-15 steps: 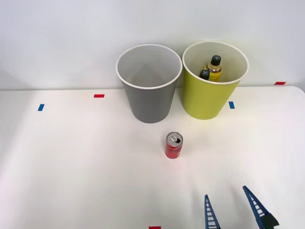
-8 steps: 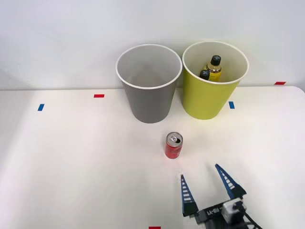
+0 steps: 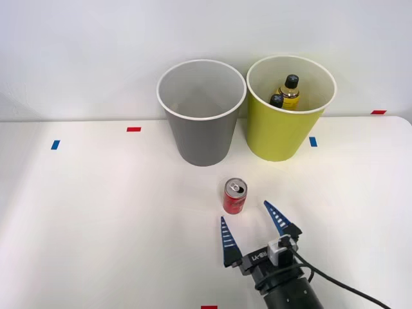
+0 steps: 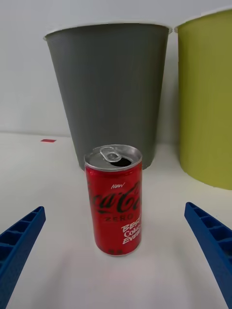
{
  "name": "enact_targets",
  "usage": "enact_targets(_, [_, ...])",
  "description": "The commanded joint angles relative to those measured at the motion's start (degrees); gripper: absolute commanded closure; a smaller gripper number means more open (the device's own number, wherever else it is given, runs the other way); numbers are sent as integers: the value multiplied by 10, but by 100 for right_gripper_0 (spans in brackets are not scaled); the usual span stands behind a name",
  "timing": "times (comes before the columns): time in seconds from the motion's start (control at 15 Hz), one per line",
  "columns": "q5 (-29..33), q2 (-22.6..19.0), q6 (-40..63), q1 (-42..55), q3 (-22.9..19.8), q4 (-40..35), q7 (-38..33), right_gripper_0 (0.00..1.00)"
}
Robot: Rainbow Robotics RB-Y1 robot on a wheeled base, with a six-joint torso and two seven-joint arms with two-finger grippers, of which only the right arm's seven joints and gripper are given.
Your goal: Put cans in the gray bin, plastic bottles in the light green bin
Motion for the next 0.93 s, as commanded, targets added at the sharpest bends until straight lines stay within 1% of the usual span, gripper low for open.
enact_targets(0.07, [-1, 41, -49, -53, -8, 74, 9, 0])
enact_targets(0.47, [13, 65, 31, -105, -31, 74, 31, 0])
enact_targets(0.93, [11, 75, 52, -114, -32, 74, 39, 0])
